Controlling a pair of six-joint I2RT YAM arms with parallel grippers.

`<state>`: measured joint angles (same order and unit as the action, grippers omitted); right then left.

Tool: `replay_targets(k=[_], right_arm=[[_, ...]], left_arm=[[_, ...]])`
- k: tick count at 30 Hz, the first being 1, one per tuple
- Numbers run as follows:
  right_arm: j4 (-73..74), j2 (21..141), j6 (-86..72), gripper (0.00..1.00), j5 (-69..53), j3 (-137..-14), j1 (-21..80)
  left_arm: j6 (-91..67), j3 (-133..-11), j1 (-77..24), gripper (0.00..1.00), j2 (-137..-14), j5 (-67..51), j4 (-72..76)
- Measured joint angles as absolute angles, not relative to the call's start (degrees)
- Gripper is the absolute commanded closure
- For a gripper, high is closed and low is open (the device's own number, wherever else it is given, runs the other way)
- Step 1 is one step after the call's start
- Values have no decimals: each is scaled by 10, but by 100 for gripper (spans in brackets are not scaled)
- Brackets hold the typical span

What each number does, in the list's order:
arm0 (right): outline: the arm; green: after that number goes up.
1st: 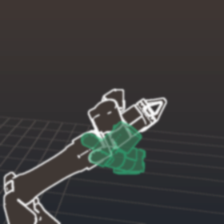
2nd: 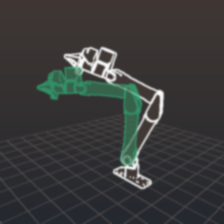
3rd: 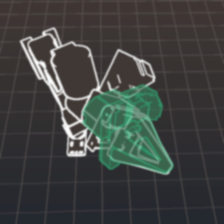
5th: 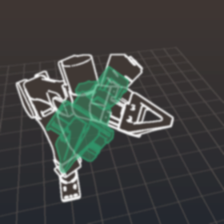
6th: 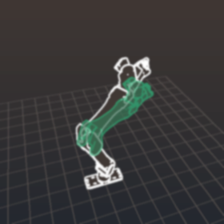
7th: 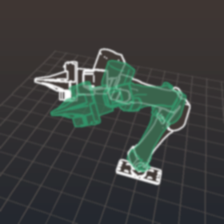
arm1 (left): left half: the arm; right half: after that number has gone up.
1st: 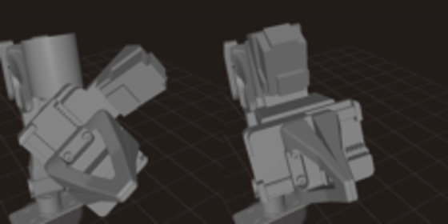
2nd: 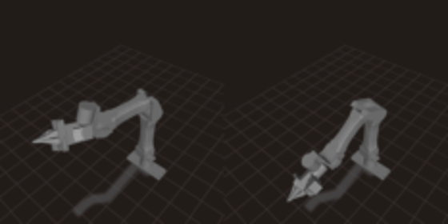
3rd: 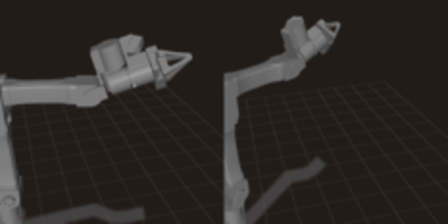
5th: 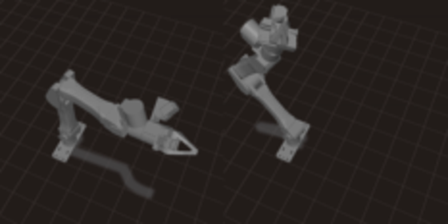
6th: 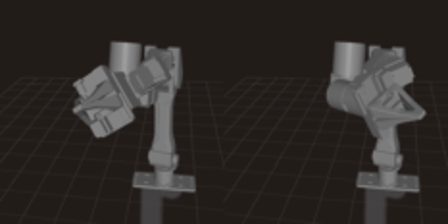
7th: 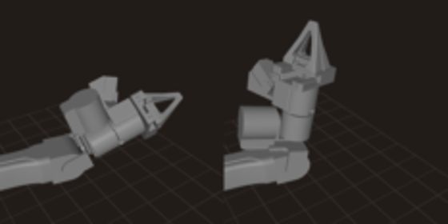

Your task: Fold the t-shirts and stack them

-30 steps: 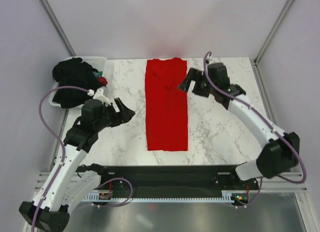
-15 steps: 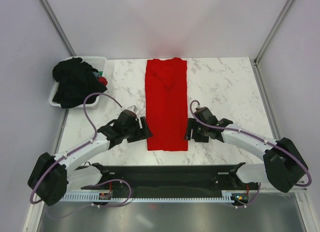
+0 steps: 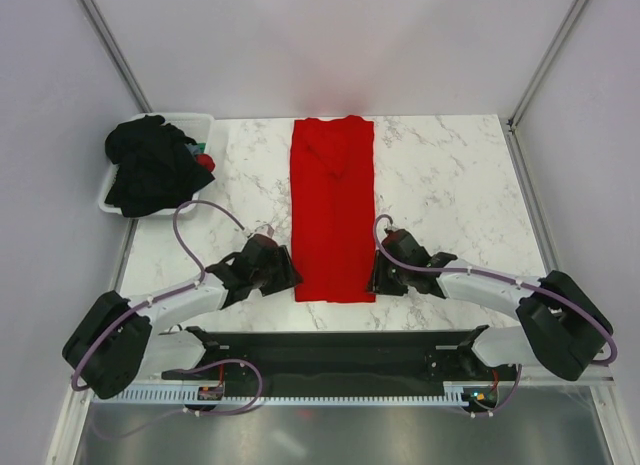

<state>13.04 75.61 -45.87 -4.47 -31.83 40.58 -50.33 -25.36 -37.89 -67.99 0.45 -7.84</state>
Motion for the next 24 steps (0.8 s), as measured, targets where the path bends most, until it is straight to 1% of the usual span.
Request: replay_targets(k=[1,2,4,5,6,7,8,9,14,19,24], right_arm=[[126,757,-460,62,-44,-316,407],[123,758,-461,64,-44,-316,408],[118,762,-463,73,-44,-316,409],[116,764,-463,76,-44,-315,410],[114,766,-464,86,-44,-315,410],[113,767,-463,90,-44,-315,411],[113,769,-464,95,-44,-315,411],[112,769,-465,100,-44,-314,411],[112,766,-468,100,-44,-312,411],[130,722,-471,100,-47,-288,412],[169,657,-496,100,-49,-272,430]], left_arm=[[-506,-252,-380,44,-682,4,-70],[-508,-251,-382,51,-685,4,-64],[-512,-250,-386,63,-693,4,-55],[-515,-249,-388,73,-699,3,-51],[-518,-249,-390,78,-705,1,-46],[-518,-249,-391,84,-710,1,-42],[-520,-249,-392,96,-714,0,-41],[-522,-249,-391,98,-717,-1,-40],[-521,-239,-393,98,-705,0,-33],[-539,-208,-402,98,-617,5,-59],[-571,-206,-445,98,-516,21,-131]])
